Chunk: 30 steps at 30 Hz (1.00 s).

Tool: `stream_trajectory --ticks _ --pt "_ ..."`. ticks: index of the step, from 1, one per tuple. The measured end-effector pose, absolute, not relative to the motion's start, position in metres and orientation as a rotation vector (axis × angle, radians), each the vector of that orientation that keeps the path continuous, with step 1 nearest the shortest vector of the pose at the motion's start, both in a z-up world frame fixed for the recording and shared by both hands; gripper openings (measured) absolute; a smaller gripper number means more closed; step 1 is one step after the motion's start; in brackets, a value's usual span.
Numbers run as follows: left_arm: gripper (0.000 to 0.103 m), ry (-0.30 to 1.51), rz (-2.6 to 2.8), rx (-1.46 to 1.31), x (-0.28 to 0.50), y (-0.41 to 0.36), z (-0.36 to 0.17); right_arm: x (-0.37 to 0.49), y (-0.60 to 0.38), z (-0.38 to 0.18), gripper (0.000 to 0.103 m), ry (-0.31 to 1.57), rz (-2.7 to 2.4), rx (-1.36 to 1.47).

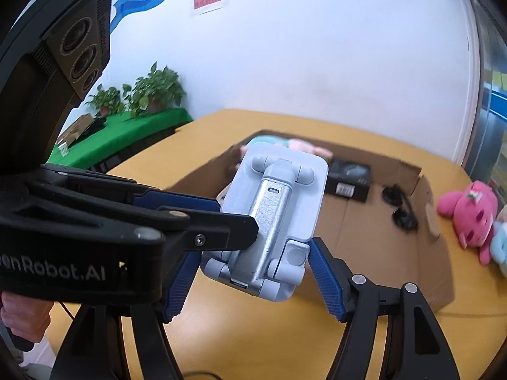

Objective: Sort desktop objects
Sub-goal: 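Lift the phone stand with the left gripper and carry it over the box, then open the left gripper to drop the phone stand into the box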

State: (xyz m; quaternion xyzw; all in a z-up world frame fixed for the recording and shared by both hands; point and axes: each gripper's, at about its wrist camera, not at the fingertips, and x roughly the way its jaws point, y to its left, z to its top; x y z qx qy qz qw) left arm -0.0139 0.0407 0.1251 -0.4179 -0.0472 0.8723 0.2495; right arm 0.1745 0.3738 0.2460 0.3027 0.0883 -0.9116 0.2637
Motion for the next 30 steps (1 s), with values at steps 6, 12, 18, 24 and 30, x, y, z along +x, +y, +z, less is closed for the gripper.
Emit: stream_trajectory --ticks 6,12,18,24,30 --pt "0.033 -0.110 2.343 -1.140 -0.077 0.060 0.135 0.108 0.379 0.257 0.068 0.271 -2.473 0.853" --pt "0.032 -0.163 2.276 -1.252 -0.143 0.072 0.108 0.039 0.385 0.233 0.068 0.220 -2.429 0.995" --pt "0.032 -0.237 2.191 -1.422 -0.203 0.080 0.052 -0.024 0.392 0.178 0.068 0.125 -2.353 1.211" --pt "0.032 -0.348 2.058 -1.572 -0.242 0.078 0.013 -0.064 0.392 0.148 0.068 0.077 -2.253 1.444" --pt "0.032 -0.372 1.987 -1.699 -0.247 0.084 -0.017 -0.075 0.388 0.123 0.067 0.077 -2.146 1.642"
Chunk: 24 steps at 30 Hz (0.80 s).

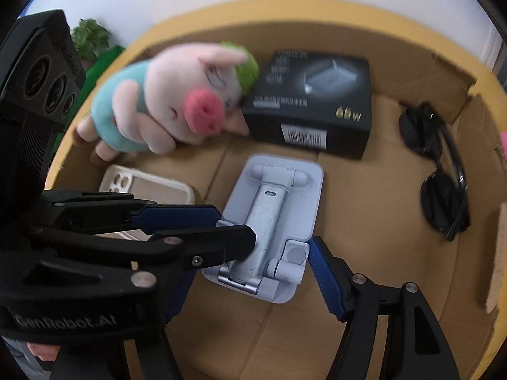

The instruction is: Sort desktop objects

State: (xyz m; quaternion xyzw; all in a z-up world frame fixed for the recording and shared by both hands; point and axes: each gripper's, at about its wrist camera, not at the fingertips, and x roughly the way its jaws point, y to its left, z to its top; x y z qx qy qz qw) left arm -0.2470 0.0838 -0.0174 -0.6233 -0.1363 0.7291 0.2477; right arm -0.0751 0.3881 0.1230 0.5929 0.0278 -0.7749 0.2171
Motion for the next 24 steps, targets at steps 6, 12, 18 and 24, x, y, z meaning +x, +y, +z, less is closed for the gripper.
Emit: stream_trajectory --ticks 6,12,18,24 --pt "0.029 -0.349 1.985 -1.717 -0.238 0.084 -0.020 -0.064 0.389 0.120 0.074 0.083 -2.146 1.670" --pt "0.038 -0.132 2.397 -1.387 -0.181 0.053 0.051 0.002 0.418 0.172 0.103 0.067 -2.417 1.349" --pt "0.085 0.022 2.860 -0.839 -0.065 0.004 0.085 0.095 0.449 0.188 0.103 0.117 -2.742 0.881" --pt "0.085 0.058 3.019 -0.798 -0.038 -0.004 0.036 0.102 0.455 0.156 0.103 0.091 -2.699 0.882"
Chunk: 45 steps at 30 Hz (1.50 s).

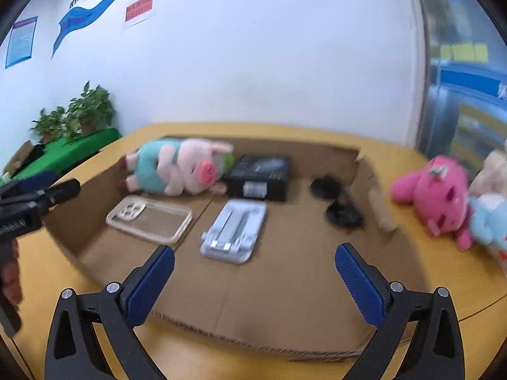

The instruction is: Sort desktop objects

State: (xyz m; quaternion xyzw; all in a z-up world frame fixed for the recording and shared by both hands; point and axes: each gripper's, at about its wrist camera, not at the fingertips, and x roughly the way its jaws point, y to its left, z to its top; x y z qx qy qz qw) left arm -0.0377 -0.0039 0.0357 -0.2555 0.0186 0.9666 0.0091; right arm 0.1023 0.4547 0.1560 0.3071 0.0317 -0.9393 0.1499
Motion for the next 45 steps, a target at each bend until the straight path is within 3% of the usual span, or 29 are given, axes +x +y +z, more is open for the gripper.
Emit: stream_trajectory --ticks 2,6,13,45 --pt "0.085 0.094 3.046 -0.804 -0.040 -0.002 0.021 0.102 0.460 0.146 0.103 -0.005 -2.659 0.917" --pt "0.086 0.074 3.072 -0.736 -0.039 -0.001 0.006 0.108 0.458 0.142 0.103 0.018 -2.675 0.889" --pt "0.102 0.089 3.075 -0.762 -0.046 0.005 0.004 0.119 0.458 0.138 0.103 0.033 -2.734 0.725" --pt "0.102 0.093 3.068 -0.767 -0.046 0.005 0.003 0.117 0.457 0.136 0.103 0.025 -2.786 0.732"
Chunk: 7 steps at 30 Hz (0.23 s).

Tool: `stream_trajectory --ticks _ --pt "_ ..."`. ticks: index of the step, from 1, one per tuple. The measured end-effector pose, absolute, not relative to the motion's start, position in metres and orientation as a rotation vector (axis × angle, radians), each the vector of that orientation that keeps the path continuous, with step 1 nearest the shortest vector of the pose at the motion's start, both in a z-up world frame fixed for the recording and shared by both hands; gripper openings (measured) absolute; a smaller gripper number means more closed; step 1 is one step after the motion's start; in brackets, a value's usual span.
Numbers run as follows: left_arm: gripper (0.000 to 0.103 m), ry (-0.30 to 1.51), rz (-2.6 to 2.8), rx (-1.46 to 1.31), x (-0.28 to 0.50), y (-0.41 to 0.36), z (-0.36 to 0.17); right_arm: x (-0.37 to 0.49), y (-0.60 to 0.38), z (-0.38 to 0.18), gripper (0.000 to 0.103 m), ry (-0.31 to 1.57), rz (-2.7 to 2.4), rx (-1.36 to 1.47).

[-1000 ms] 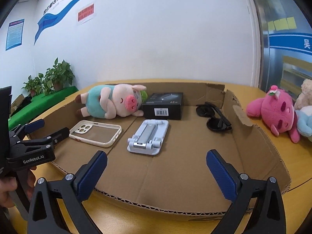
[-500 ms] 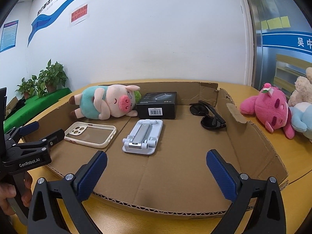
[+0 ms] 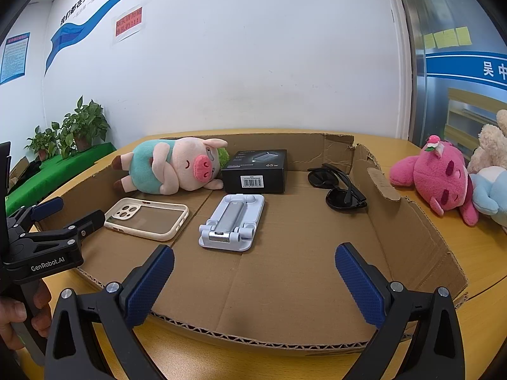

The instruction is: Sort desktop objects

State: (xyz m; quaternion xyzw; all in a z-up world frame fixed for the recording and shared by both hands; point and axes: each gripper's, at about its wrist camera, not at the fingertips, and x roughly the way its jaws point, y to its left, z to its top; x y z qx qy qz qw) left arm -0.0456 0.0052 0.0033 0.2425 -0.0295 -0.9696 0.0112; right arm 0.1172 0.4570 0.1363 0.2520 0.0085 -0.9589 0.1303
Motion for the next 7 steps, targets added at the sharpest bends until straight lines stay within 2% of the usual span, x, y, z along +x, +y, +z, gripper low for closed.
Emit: stream_trajectory --ticks 7 --pt "0.102 -0.092 -3.024 0.757 -0.0455 0.0053 0.0032 0.1170 0.4571 0.1360 0.103 0.025 -2.785 0.732"
